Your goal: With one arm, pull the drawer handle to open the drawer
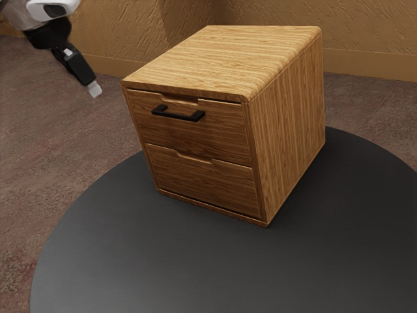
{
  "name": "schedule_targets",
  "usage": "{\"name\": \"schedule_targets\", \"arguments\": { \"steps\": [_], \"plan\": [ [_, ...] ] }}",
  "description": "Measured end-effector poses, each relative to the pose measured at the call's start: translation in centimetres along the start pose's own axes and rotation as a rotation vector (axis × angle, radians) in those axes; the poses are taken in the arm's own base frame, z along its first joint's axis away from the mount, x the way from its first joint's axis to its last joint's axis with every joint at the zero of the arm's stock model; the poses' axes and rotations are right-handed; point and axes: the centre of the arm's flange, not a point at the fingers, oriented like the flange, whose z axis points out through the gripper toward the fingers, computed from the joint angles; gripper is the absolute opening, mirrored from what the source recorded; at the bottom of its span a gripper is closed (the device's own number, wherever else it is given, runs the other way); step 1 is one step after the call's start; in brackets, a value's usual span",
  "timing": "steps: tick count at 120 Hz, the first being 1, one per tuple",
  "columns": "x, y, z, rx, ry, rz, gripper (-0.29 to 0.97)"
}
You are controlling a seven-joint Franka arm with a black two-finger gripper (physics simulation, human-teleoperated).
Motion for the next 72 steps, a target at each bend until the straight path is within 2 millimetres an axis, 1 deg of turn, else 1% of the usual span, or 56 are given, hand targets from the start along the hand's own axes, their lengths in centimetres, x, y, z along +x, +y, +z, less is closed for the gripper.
{"name": "schedule_targets", "arguments": {
  "steps": [10, 17, 24, 35, 42, 51, 58, 65, 69, 72],
  "plan": [
    [1.8, 3.1, -1.1, -0.011, 0.030, 0.125, 0.68],
    [2.1, 6.0, -2.8, -0.018, 0.040, 0.229, 0.68],
    [2.9, 9.0, -2.1, -0.039, 0.002, 0.329, 0.68],
    [4.6, 13.6, -1.7, -0.057, -0.020, 0.526, 0.68],
    [5.5, 16.0, -1.6, -0.105, 0.008, 0.655, 0.68],
    [7.2, 17.4, 0.7, -0.142, 0.006, 0.803, 0.68],
    [7.9, 18.4, 1.4, -0.160, 0.025, 0.920, 0.68],
    [7.6, 19.2, 1.2, -0.183, 0.080, 1.039, 0.68],
    [7.1, 19.8, 1.8, -0.199, 0.114, 1.115, 0.68],
    [6.7, 19.8, 2.2, -0.198, 0.138, 1.165, 0.68]
  ]
}}
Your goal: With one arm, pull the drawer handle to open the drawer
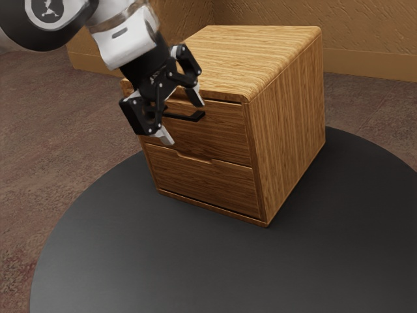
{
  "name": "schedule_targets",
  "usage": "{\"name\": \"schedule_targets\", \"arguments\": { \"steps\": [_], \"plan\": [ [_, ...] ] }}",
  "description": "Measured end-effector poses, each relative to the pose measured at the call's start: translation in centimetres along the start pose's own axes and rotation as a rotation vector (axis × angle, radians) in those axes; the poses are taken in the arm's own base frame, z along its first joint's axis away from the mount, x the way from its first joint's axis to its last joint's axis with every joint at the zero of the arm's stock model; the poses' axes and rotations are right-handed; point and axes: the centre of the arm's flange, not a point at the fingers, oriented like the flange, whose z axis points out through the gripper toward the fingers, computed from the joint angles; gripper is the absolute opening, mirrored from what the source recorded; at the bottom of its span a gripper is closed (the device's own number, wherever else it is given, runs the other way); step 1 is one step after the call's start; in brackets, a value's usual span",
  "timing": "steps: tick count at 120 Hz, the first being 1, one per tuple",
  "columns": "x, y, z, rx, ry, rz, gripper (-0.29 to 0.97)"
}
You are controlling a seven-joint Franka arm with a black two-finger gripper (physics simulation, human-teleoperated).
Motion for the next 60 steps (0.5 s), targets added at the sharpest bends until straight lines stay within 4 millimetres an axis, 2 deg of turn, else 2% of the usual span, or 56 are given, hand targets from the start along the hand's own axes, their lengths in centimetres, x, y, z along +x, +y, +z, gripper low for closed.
{"name": "schedule_targets", "arguments": {
  "steps": [9, 12, 41, 60],
  "plan": [
    [-4.7, -0.5, 0.6, 0.064, -0.031, 0.064, 0.68],
    [-5.5, -0.7, 0.7, 0.090, -0.044, 0.092, 0.68],
    [-5.2, -2.6, 0.3, 0.260, -0.116, 0.415, 0.68],
    [-7.8, -3.4, 0.0, 0.298, -0.148, 0.478, 0.68]
  ]
}}
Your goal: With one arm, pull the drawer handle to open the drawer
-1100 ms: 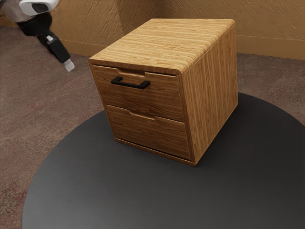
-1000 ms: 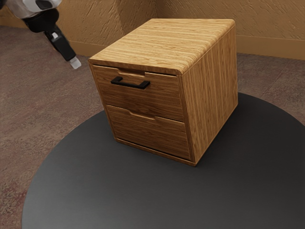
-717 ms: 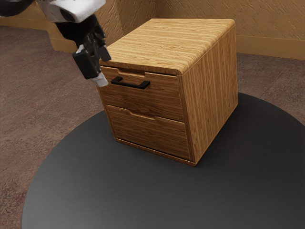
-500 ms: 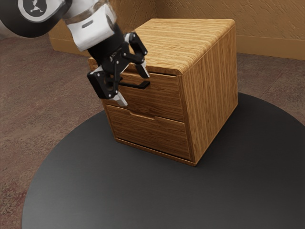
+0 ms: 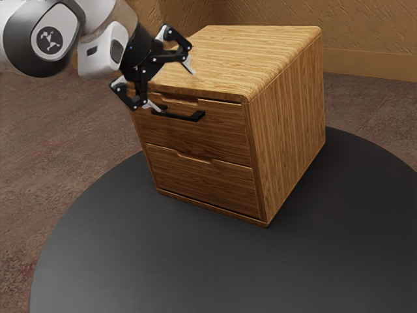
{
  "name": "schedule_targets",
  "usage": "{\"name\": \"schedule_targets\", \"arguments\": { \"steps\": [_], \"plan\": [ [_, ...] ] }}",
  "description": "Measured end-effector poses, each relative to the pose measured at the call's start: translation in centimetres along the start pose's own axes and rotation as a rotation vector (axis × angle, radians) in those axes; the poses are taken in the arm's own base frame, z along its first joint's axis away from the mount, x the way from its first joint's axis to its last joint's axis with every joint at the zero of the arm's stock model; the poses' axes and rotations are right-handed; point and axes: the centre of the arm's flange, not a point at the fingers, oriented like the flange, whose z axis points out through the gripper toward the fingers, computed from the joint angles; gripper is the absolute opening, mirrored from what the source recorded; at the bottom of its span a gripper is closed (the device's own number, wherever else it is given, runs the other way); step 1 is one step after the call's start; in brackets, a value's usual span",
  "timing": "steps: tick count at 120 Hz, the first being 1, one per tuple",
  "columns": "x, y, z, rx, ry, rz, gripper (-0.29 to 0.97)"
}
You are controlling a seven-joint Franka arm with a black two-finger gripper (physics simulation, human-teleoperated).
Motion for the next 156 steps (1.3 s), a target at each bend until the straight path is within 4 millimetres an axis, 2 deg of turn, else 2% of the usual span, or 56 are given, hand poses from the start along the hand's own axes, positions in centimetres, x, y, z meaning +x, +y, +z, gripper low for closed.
{"name": "schedule_targets", "arguments": {
  "steps": [12, 26, 38, 56, 84, 118, 134, 156],
  "plan": [
    [-1.0, 0.4, 0.6, -0.004, -0.012, 0.031, 0.68],
    [-2.1, 1.7, 2.4, -0.035, -0.006, 0.038, 0.68],
    [-3.0, 2.3, 2.9, -0.044, -0.011, 0.037, 0.68],
    [-3.4, 3.1, 4.0, -0.064, -0.005, 0.045, 0.68],
    [-5.6, 4.9, 6.1, -0.112, -0.021, -0.004, 0.68],
    [-4.9, 5.9, 8.5, -0.157, 0.002, -0.035, 0.69],
    [-5.0, 6.3, 8.6, -0.162, 0.006, -0.063, 0.68],
    [-5.3, 8.1, 8.4, -0.159, 0.042, -0.103, 0.67]
  ]
}}
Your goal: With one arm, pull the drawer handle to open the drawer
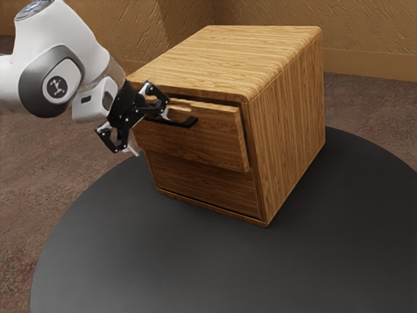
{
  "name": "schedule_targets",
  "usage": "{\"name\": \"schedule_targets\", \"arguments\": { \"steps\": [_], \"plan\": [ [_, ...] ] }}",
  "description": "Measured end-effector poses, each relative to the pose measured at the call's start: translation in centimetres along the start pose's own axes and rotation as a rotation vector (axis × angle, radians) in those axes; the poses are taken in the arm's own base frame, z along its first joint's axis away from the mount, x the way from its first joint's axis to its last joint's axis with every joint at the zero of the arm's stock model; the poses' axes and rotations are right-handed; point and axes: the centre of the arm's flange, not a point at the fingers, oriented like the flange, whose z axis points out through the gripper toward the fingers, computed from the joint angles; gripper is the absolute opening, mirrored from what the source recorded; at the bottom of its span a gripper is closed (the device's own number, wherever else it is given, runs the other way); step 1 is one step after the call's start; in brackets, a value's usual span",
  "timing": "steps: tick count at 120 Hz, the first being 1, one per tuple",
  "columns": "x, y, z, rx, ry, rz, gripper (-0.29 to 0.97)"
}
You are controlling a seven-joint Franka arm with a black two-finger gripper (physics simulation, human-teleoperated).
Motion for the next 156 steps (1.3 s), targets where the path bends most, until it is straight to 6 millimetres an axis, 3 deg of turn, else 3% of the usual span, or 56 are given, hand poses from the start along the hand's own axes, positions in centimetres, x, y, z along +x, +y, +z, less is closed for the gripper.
{"name": "schedule_targets", "arguments": {
  "steps": [20, 44, 58, 68, 78, 88, 98, 104, 116, 126, 135, 156],
  "plan": [
    [-0.5, 1.6, -0.3, 0.005, 0.025, -0.019, 0.71],
    [-0.7, 3.9, -0.9, 0.021, 0.064, -0.023, 0.65],
    [-0.5, 5.4, -1.9, 0.039, 0.091, -0.017, 0.52],
    [0.0, 7.7, -3.5, 0.061, 0.099, -0.009, 0.25],
    [0.9, 10.9, -5.0, 0.086, 0.110, -0.004, 0.13],
    [0.1, 14.4, -7.6, 0.131, 0.105, -0.036, 0.33],
    [-0.8, 18.0, -13.0, 0.215, 0.050, -0.083, 0.47],
    [-0.6, 19.0, -14.6, 0.237, 0.032, -0.088, 0.52],
    [1.1, 18.3, -14.6, 0.227, 0.050, -0.049, 0.60],
    [2.9, 15.5, -12.9, 0.177, 0.045, 0.015, 0.63],
    [3.2, 13.5, -11.8, 0.137, 0.019, 0.028, 0.65],
    [3.7, 11.1, -8.7, 0.066, -0.019, 0.020, 0.67]
  ]
}}
